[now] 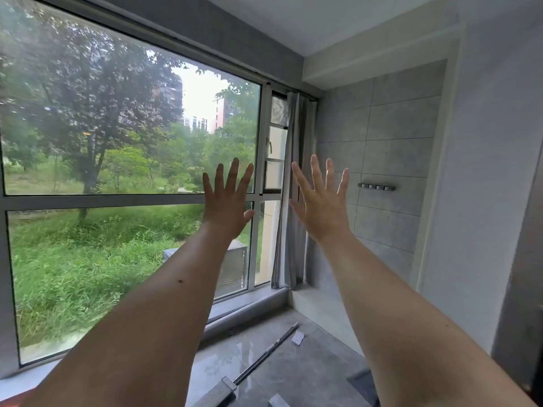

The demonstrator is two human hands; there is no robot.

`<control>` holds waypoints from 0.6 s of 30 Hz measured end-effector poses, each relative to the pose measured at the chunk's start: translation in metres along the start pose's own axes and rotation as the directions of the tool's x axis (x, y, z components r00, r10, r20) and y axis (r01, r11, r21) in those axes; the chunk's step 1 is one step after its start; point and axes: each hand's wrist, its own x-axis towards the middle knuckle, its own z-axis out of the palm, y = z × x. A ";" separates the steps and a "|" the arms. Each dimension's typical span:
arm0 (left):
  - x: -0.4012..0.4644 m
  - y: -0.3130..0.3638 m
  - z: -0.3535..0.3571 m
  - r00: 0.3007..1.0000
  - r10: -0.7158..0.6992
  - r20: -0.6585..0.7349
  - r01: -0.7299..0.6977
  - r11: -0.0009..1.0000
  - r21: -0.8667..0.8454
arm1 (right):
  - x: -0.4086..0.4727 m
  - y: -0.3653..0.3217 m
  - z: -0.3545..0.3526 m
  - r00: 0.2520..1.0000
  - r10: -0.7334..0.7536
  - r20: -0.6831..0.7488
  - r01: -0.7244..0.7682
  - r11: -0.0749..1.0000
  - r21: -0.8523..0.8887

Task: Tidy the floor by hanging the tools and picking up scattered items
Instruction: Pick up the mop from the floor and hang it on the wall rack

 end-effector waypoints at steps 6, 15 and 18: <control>0.012 0.011 0.048 0.994 0.042 0.096 -0.040 0.999 -0.022 | -0.002 0.021 0.040 0.996 0.008 0.084 -0.004 0.999 -0.042; 0.048 0.064 0.161 0.978 0.027 0.209 -0.017 0.998 -0.053 | -0.002 0.078 0.150 0.981 -0.052 0.185 0.054 0.999 -0.007; 0.061 0.083 0.198 0.962 0.025 0.271 -0.018 0.999 -0.028 | 0.006 0.097 0.193 0.965 -0.090 0.247 0.086 0.996 0.026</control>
